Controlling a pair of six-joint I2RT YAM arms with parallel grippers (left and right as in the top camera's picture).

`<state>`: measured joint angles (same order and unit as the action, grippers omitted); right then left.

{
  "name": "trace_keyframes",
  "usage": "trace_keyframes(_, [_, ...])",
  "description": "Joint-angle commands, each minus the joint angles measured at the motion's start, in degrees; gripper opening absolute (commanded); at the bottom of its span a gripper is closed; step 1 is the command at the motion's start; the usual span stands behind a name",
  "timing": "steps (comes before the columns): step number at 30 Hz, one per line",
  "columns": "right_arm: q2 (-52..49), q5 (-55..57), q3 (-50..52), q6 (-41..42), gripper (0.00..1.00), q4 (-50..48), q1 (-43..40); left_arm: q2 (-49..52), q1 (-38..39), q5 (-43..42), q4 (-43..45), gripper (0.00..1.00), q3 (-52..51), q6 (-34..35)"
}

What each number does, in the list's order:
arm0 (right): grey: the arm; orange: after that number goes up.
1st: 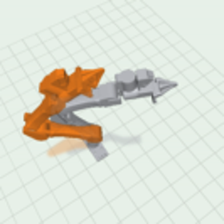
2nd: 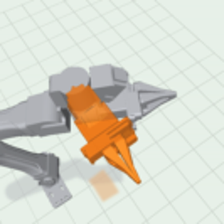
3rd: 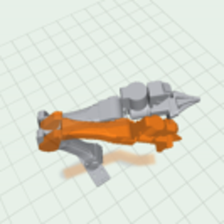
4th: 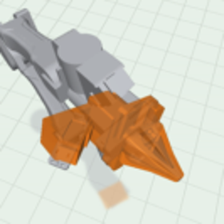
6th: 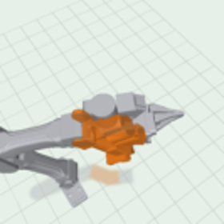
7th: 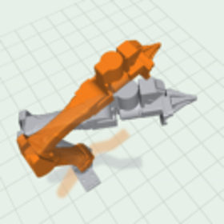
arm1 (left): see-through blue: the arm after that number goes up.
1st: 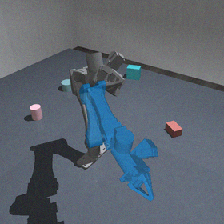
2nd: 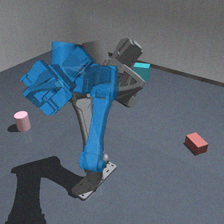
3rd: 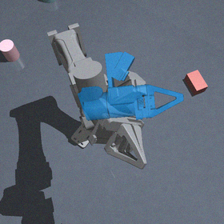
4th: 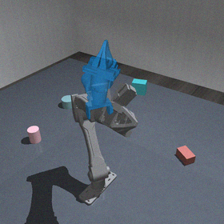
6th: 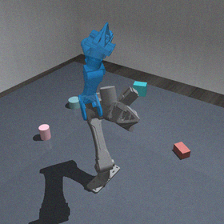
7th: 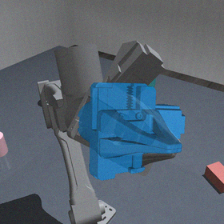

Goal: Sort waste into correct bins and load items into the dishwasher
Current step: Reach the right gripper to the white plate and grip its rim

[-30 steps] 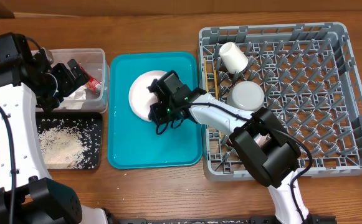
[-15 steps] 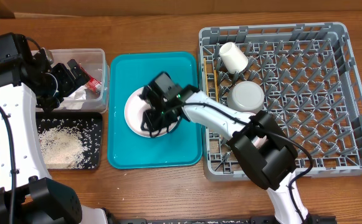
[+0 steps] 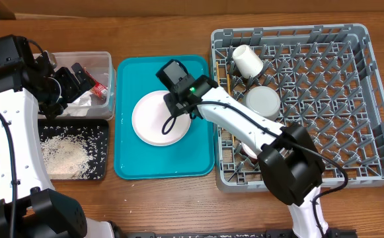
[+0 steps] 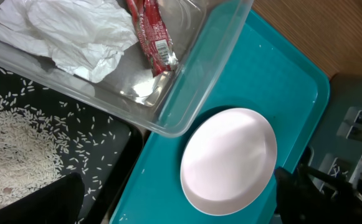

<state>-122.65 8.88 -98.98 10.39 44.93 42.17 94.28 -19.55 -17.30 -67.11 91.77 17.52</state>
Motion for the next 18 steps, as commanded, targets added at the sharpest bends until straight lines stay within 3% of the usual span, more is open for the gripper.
trace_keyframes(1, [-1.9, 1.8, 2.2, -0.4, 0.50, -1.4, -0.6, -1.3, 0.2, 0.2, 0.1, 1.00, 1.0, -1.2])
trace_keyframes(10, [-5.7, -3.2, 3.1, -0.4, 0.50, -1.6, -0.6, -1.3, 0.2, 0.2, 0.1, 1.00, 1.0, -1.2])
trace_keyframes(18, [-5.7, -4.1, 2.6, -0.3, 0.04, -0.7, -0.7, -1.3, 0.2, 0.2, 0.1, 1.00, 1.0, -1.3])
